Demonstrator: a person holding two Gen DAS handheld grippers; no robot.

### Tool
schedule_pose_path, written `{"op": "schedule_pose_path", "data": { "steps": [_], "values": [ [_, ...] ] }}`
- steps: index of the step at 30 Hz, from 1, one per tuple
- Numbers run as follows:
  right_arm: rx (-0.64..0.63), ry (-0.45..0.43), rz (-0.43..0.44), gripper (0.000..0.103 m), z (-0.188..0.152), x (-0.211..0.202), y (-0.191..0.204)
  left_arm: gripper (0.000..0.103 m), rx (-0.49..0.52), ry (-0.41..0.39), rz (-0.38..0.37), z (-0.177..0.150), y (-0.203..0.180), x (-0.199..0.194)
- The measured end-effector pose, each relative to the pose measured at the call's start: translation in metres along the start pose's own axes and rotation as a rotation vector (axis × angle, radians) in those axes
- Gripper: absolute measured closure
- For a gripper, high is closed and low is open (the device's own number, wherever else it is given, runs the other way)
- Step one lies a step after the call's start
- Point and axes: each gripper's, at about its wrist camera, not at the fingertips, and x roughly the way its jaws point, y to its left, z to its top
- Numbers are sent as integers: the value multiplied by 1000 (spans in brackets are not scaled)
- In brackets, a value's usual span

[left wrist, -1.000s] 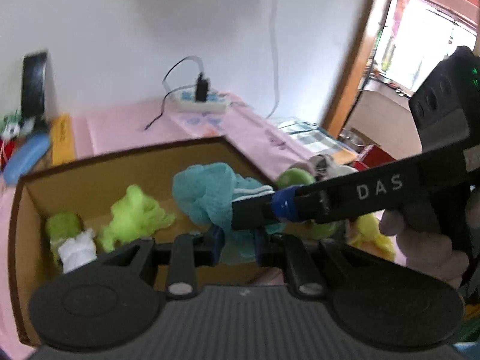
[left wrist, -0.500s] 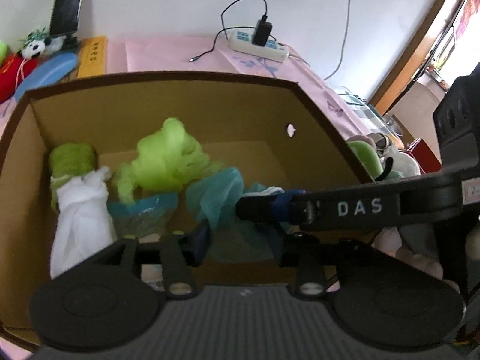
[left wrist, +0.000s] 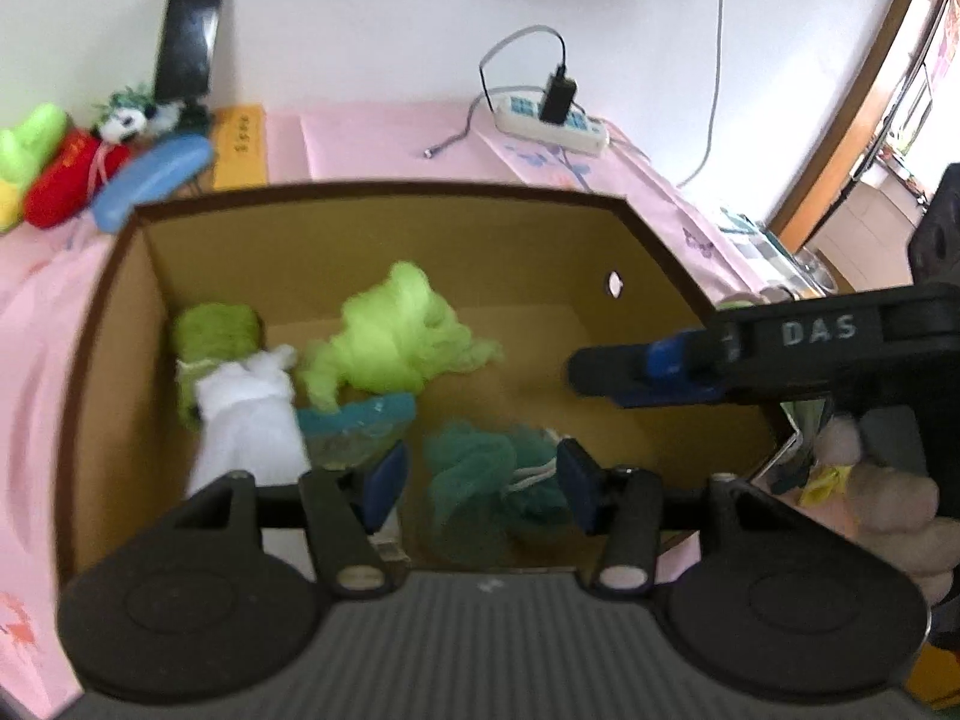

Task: Organize soft objects
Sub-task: 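Open the right gripper to release the teal puff and withdraw, then reach the right gripper to the red tinsel item's black strap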

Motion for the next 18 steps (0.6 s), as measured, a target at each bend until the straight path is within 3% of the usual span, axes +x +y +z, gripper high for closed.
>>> {"op": "schedule_pose_path", "data": {
  "steps": [11, 18],
  "values": [
    [-122, -67, 56, 81, -23, -31, 38, 51, -72, -126, 93, -2, 24, -70],
    [-223, -56, 82, 81, -40, -28, 69, 51, -125, -95, 211, -13, 38, -90]
  ]
}}
